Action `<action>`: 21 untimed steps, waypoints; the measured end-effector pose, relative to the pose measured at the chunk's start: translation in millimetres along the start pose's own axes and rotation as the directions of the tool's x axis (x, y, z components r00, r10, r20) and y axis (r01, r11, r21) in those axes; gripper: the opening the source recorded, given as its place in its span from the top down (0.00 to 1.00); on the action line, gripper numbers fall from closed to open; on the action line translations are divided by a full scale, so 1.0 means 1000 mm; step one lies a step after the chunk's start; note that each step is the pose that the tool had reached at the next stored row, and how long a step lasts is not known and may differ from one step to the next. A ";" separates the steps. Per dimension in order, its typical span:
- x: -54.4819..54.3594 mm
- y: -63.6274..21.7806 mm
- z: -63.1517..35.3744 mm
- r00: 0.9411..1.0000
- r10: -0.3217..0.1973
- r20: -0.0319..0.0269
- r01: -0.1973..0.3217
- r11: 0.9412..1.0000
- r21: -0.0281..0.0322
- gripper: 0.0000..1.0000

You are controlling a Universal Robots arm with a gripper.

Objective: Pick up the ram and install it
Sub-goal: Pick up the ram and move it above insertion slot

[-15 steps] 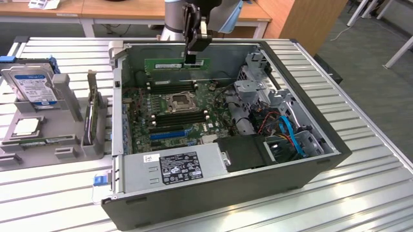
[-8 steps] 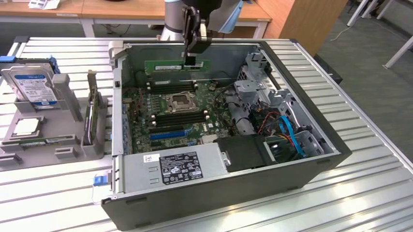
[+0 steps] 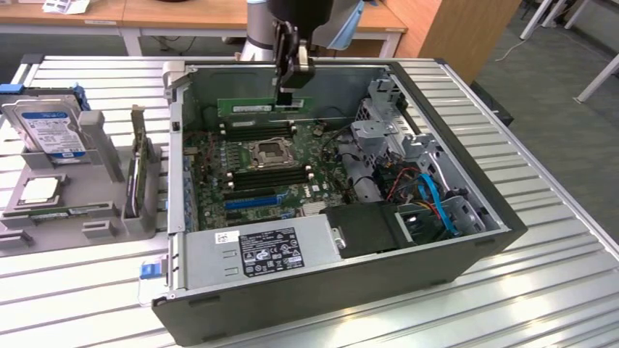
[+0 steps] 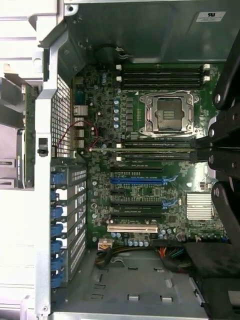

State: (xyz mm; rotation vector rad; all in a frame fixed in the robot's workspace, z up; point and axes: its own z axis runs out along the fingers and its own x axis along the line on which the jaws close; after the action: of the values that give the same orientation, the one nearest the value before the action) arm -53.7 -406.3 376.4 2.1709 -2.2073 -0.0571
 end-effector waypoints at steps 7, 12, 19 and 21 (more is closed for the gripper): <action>0.000 -0.0004 0.0076 1.000 0.000 0.000 0.000 1.000 0.000 0.88; 0.000 -0.0010 0.0077 1.000 0.000 0.000 0.000 1.000 0.000 0.88; 0.000 -0.0123 0.0070 1.000 0.000 0.000 0.000 1.000 0.000 0.88; 0.000 -0.0157 0.0068 1.000 0.000 0.000 0.000 1.000 0.000 0.88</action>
State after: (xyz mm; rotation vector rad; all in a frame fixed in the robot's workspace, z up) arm -38.4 -406.3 368.7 2.1709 -2.2075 -0.0568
